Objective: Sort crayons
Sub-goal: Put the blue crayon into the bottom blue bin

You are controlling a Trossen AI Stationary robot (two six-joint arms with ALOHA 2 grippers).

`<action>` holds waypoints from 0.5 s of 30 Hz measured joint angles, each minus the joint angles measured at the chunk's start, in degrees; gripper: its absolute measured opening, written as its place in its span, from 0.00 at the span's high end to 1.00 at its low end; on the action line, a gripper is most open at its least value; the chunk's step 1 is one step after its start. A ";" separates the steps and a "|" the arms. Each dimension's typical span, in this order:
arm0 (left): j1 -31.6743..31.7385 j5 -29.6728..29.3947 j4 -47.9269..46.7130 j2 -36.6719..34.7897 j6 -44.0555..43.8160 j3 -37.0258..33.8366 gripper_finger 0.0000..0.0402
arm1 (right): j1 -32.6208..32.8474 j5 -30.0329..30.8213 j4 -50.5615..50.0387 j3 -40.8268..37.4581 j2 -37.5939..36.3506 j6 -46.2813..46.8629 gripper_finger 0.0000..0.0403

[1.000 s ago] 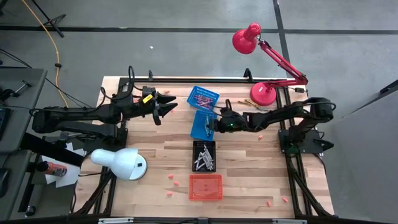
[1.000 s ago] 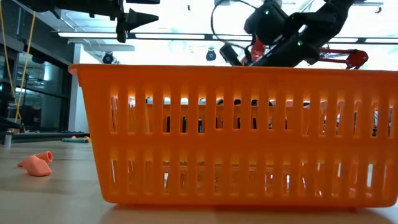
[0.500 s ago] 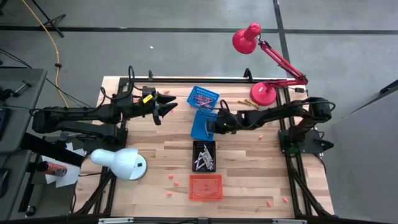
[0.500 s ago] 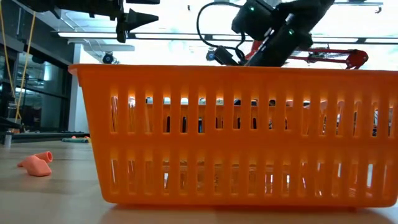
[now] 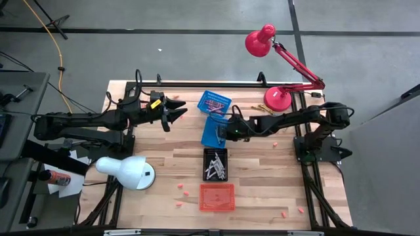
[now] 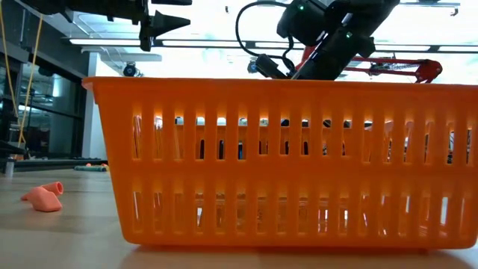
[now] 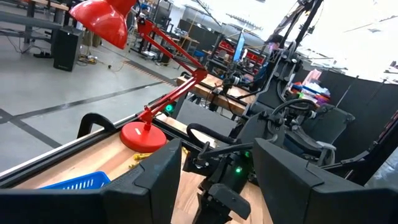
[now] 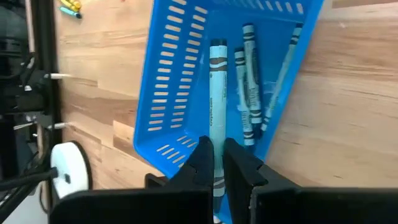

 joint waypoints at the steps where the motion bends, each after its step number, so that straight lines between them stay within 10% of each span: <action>1: 0.00 -0.02 0.02 0.00 0.00 0.00 0.54 | 0.02 0.00 0.33 0.00 0.00 0.01 0.98; 15: 0.00 0.02 0.00 0.00 0.02 0.00 0.54 | 0.11 -0.02 2.14 -0.04 0.00 1.33 0.73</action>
